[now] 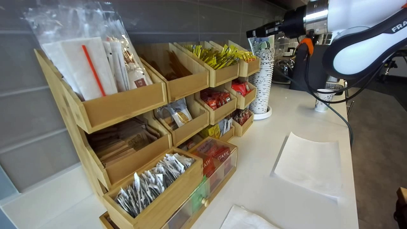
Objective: Put the white sachet on the top right rack
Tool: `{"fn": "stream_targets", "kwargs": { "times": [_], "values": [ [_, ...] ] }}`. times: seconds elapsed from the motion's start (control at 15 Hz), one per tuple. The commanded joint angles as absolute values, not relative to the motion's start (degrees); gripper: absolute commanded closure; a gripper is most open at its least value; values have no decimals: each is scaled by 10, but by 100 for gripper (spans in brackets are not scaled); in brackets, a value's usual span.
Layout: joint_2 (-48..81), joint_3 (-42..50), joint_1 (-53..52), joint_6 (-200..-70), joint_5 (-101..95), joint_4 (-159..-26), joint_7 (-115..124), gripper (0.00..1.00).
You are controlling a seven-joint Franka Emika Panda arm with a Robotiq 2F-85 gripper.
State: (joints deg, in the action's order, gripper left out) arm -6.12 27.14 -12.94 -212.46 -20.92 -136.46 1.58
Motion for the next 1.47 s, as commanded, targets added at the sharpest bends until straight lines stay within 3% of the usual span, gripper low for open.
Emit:
{"fn": "stream_targets", "kwargs": {
  "times": [0.0,0.73,0.8,1.0,1.4],
  "values": [
    [-4,293,-133,-2158,-248,-1315,70,100],
    [59,288,-105,-2175,-290,-1264,149,97],
    [58,288,-103,-2172,-292,-1263,150,73],
    [52,286,-99,-2162,-295,-1266,156,64],
    [44,285,-98,-2149,-307,-1272,167,21]
  ]
}}
